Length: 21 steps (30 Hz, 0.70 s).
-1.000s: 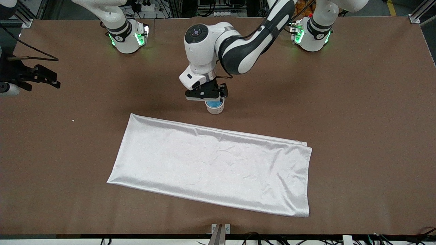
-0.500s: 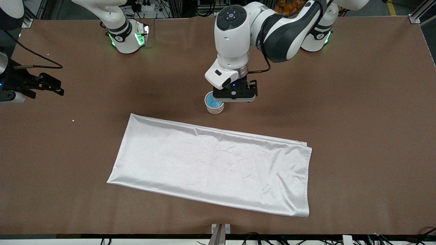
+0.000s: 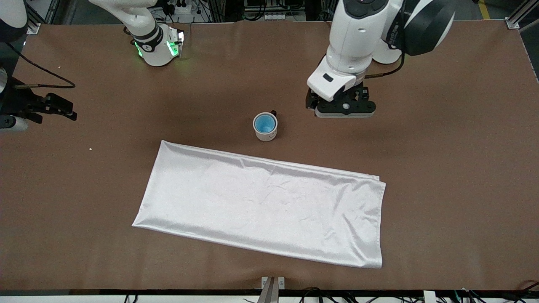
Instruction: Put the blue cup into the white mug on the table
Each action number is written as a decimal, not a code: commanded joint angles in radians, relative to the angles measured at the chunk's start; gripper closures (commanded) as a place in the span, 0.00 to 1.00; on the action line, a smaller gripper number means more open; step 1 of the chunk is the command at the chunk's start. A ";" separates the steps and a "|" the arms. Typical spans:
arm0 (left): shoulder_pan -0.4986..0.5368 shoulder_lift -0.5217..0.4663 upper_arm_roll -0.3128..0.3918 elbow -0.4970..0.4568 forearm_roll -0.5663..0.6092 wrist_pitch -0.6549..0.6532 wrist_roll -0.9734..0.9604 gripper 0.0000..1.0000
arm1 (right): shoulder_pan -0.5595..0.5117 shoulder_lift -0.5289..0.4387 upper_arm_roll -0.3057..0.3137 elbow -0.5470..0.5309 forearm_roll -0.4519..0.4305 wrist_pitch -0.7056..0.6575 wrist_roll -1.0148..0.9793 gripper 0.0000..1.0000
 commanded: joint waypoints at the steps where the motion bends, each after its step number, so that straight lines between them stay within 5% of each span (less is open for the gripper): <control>1: 0.054 -0.115 -0.010 -0.120 -0.038 0.015 0.054 0.00 | -0.015 -0.021 0.004 -0.001 0.004 0.010 0.022 0.00; 21: 0.261 -0.209 0.000 -0.169 -0.113 -0.018 0.298 0.00 | 0.027 -0.024 -0.010 0.106 0.011 -0.048 0.012 0.00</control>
